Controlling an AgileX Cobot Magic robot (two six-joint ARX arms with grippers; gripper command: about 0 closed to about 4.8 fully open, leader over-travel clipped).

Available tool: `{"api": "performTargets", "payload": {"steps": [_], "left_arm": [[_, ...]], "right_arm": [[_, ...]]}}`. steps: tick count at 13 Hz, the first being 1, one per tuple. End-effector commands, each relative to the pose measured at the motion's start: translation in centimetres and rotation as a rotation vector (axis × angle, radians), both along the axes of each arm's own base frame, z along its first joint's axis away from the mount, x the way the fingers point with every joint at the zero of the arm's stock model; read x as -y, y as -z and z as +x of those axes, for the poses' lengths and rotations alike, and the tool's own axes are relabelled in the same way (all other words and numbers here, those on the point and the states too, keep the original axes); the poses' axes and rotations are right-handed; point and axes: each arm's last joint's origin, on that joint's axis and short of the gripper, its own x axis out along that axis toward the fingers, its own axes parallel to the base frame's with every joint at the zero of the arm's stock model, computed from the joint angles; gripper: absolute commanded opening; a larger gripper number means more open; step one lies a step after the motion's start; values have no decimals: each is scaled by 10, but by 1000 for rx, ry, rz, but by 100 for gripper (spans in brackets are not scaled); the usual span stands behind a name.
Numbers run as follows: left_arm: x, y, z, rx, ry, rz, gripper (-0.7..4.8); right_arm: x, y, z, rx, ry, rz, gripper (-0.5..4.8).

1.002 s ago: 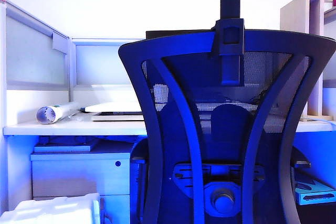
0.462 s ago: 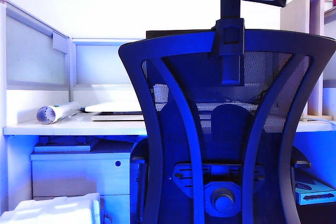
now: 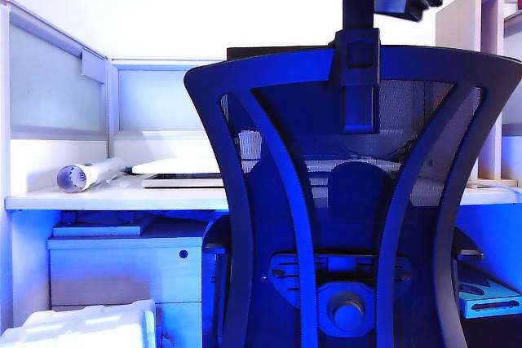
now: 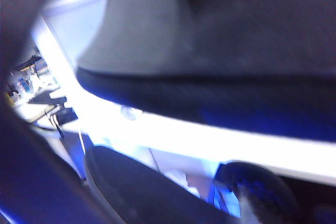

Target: Pull out the black chair under the table.

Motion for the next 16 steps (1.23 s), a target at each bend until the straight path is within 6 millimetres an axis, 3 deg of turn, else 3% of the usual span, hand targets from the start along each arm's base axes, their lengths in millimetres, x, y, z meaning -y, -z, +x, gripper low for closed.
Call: {"api": "performTargets", "payload": {"steps": [1,3,8,11,16], "left_arm": [[0,-1,0,12,-2,-2,-5],[0,-1,0,12,-2,-2,-5],[0,-1,0,12,-2,-2,-5],[0,-1,0,12,-2,-2,-5],[0,-1,0,11,-1,-2,-5]], "right_arm": [[-2,-12,-2,94,-2,24,71],[-2,-12,-2,100,-2,25,-9],[-6,-14,-6,103,-70,22,-9],[-12,-27,-20,123,-97,28,-9],[-2,-49,-52,112,-89,-20,-9]]}}
